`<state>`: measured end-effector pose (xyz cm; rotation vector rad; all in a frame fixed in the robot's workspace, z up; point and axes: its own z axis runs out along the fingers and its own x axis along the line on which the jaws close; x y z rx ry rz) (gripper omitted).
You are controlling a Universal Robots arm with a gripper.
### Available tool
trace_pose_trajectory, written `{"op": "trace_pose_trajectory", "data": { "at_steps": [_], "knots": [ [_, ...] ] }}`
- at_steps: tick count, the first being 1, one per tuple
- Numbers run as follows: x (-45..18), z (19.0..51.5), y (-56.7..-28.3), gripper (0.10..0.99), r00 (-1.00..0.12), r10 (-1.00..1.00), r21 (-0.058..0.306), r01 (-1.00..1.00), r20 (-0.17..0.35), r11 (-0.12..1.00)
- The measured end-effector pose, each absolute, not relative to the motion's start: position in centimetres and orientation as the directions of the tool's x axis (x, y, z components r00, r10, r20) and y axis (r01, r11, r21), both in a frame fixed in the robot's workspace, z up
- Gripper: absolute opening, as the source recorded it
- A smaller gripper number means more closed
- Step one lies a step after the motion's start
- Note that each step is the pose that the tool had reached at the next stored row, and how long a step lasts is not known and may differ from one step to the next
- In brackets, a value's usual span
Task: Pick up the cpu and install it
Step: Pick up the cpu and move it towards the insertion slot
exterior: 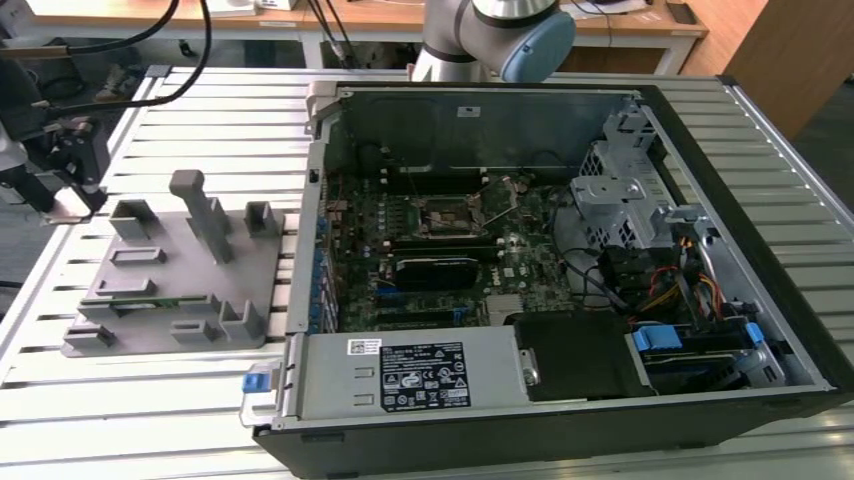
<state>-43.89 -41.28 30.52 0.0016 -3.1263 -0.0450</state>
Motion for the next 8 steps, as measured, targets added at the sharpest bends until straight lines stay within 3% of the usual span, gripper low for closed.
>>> {"op": "trace_pose_trajectory", "data": {
  "at_steps": [8],
  "knots": [
    [-43.89, 31.27, -41.27, 0.525, -1.0, -0.001, 0.029, -0.001, 0.015, 1.0]
  ]
}}
